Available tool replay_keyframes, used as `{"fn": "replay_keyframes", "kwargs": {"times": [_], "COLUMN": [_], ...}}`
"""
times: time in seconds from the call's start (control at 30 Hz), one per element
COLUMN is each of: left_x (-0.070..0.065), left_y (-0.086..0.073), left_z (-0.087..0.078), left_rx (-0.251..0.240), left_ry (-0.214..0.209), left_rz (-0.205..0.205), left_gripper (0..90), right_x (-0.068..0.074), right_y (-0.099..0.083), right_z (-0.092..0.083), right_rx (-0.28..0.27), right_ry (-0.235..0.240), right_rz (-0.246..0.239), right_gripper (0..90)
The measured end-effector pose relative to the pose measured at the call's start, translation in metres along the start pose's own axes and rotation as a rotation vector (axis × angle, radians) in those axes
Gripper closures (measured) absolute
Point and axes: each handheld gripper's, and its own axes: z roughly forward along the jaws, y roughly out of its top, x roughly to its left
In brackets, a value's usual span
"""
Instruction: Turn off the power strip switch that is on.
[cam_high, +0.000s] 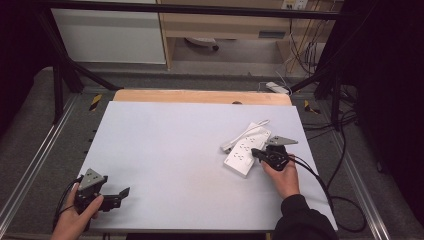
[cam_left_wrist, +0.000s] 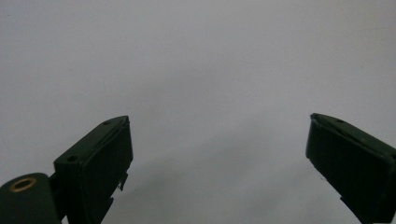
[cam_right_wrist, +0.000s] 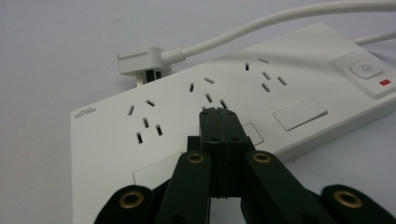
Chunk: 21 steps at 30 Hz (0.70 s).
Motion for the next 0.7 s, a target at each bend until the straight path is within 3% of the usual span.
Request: {"fn": "replay_keyframes", "kwargs": {"times": [0.57,0.7], "left_x": [0.0000,0.0002], "left_y": [0.0000,-0.0001], "left_z": [0.0001,0.0002], "left_rx": [0.004,0.002], "left_ry": [0.002,0.001], "left_rz": [0.000,-0.002], "left_gripper": [7.5,7.5], "right_x": [0.0010,0.0002], "right_y": [-0.0039,-0.0051], "right_z": [0.0011,0.0010], "right_rx": [-0.009,-0.016], "right_ry": [-0.008,0.003], "right_rz": [-0.013,0.010], "right_gripper": [90.0,90.0]}}
